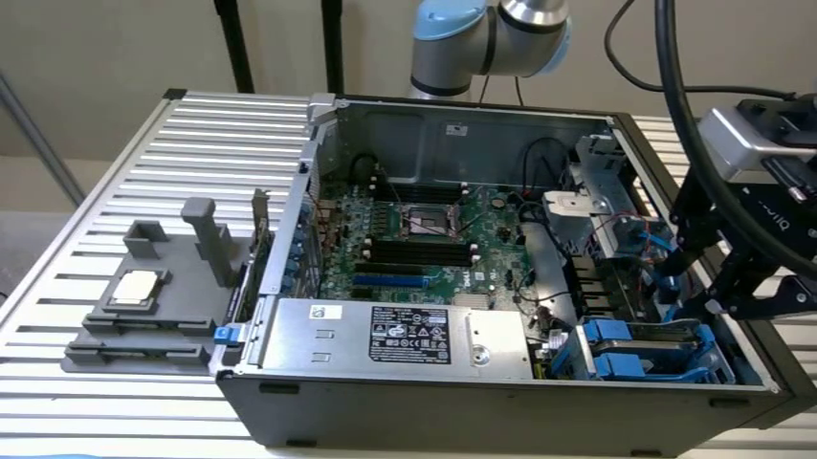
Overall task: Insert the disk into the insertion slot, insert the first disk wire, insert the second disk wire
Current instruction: 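Insert the first disk wire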
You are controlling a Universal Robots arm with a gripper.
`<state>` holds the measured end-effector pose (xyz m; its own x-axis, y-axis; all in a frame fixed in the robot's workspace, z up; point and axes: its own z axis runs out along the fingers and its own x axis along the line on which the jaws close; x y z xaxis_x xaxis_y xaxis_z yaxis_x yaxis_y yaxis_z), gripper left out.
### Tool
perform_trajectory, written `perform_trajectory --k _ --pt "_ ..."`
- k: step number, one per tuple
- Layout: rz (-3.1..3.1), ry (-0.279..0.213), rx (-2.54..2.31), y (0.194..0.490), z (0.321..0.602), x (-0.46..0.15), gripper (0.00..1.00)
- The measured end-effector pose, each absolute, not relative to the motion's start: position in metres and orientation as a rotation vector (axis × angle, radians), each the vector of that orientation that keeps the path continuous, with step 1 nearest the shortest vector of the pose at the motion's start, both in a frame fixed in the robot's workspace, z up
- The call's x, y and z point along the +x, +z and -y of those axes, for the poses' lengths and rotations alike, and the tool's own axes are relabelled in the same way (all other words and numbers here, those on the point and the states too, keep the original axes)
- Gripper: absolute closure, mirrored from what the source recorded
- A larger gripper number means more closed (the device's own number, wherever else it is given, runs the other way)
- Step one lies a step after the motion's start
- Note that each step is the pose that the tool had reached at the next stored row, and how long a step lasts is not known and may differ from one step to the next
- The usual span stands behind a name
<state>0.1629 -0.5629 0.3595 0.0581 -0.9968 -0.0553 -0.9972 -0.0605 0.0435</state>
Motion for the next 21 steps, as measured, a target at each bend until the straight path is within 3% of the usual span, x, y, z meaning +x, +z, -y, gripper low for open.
perform_trajectory --k 11,21 --pt "-2.148 0.109 -2.281 0.360 0.563 0.148 0.51" --pt "-2.140 0.125 -2.274 0.362 0.588 0.148 0.51"
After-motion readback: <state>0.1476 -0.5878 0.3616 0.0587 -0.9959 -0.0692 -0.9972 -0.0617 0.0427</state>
